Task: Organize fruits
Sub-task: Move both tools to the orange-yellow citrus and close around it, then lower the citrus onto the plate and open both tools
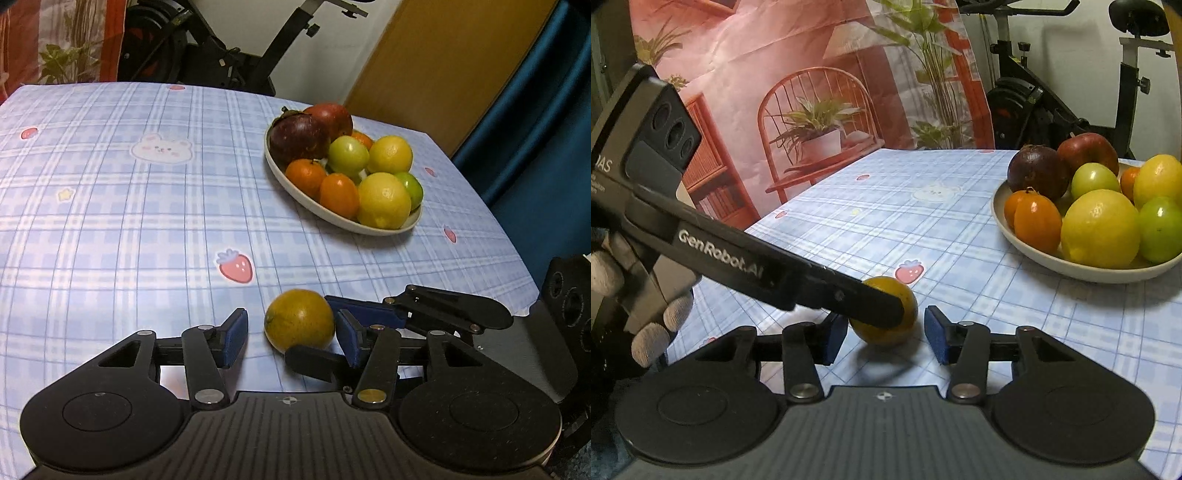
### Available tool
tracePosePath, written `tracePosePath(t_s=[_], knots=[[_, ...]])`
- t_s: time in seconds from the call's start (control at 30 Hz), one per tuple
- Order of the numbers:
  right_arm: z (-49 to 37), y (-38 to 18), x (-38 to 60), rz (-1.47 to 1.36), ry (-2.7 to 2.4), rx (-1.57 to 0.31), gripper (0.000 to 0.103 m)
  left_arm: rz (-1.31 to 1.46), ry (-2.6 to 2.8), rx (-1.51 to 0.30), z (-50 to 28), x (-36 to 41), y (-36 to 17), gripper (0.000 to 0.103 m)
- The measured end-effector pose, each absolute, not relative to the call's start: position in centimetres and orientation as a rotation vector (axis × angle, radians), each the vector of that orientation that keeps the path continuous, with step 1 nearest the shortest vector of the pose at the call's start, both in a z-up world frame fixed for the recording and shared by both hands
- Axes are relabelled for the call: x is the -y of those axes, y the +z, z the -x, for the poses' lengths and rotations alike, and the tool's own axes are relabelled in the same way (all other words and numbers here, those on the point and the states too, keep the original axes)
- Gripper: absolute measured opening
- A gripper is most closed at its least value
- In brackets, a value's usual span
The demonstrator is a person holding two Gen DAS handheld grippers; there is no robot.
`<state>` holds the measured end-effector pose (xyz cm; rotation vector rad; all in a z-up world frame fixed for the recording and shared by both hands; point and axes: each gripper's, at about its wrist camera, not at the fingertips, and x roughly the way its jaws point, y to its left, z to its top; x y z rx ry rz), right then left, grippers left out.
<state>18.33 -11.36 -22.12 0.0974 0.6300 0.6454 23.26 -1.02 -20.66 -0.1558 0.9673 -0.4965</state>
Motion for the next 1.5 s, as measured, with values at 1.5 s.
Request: tracePosePath(t_s=[1.5], knots=[[-17.1,-14.7,16.7,-0.114,0.512,-0.433,0.045,0.114,-0.525,-0.744,-24.0,7.6,-11.7,0.045]])
